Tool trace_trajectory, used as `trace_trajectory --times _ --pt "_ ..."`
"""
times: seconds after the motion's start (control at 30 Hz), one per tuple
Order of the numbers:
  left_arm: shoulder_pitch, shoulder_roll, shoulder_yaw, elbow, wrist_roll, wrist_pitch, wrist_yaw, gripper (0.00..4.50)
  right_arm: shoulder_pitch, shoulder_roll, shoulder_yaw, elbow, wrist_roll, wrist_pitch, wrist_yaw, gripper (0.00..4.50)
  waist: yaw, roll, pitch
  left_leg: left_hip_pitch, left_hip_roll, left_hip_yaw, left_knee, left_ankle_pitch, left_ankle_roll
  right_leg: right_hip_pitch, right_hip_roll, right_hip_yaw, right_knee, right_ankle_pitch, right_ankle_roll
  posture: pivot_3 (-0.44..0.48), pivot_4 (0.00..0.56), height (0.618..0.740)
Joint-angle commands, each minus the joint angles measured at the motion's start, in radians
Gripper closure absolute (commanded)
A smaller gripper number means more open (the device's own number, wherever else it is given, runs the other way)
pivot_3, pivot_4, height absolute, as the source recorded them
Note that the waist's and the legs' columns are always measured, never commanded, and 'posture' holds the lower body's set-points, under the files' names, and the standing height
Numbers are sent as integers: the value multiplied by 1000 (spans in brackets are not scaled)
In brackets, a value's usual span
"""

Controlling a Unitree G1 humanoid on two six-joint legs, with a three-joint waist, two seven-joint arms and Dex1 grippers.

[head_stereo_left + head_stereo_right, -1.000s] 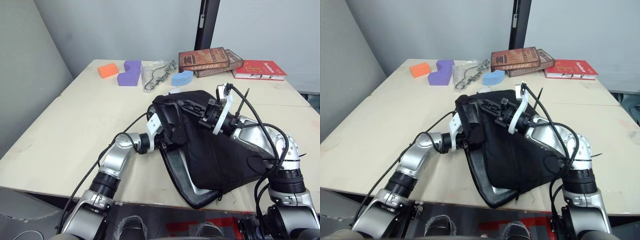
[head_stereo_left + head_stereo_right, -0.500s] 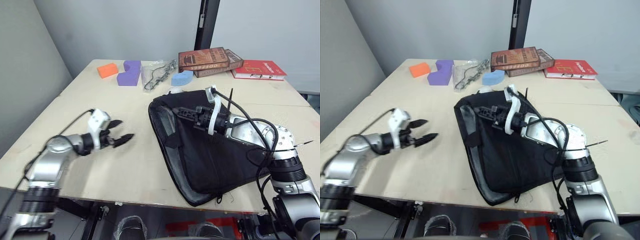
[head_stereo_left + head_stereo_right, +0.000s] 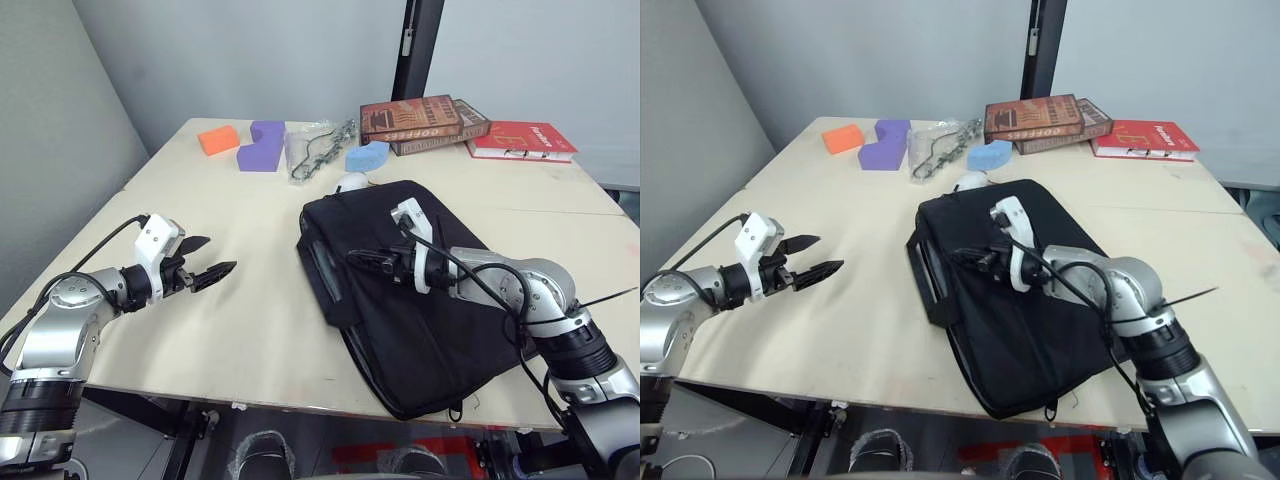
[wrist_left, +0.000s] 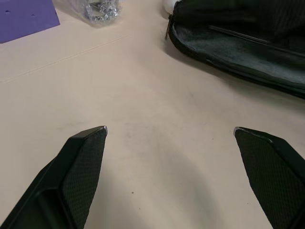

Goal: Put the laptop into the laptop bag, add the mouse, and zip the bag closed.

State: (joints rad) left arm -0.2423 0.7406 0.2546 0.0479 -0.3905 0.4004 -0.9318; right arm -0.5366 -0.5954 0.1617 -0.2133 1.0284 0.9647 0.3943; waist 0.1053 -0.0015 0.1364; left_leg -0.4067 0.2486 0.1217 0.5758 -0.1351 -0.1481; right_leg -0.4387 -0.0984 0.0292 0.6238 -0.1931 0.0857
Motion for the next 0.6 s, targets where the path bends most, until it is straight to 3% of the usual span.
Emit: trace_trajectory --times 0.03,0.23,0.3,0.6 --pt "-63 37 24 54 7 -47 -9 0 -3 -28 -55 -96 -20 -38 112 2626 -2 0 0 0 0 0 0 0 0 0 0 0 1 0 0 0 150 734" --pt "-105 93 24 112 -5 -48 -68 0 33 -252 -137 -139 -182 -162 329 471 0 -1 0 1 0 0 1 0 0 1 0 0 1 0 -1 0 150 734" --pt "-113 125 28 130 -16 -33 -100 0 49 -337 -187 -116 -220 -203 409 32 1 0 0 1 0 0 1 -1 1 1 0 0 1 0 -1 0 150 734" --pt "-217 210 39 264 -26 -31 -169 0 161 -592 -356 -42 -292 -229 645 32 0 -1 0 3 0 0 3 -3 7 3 0 1 2 -1 -2 0 150 734"
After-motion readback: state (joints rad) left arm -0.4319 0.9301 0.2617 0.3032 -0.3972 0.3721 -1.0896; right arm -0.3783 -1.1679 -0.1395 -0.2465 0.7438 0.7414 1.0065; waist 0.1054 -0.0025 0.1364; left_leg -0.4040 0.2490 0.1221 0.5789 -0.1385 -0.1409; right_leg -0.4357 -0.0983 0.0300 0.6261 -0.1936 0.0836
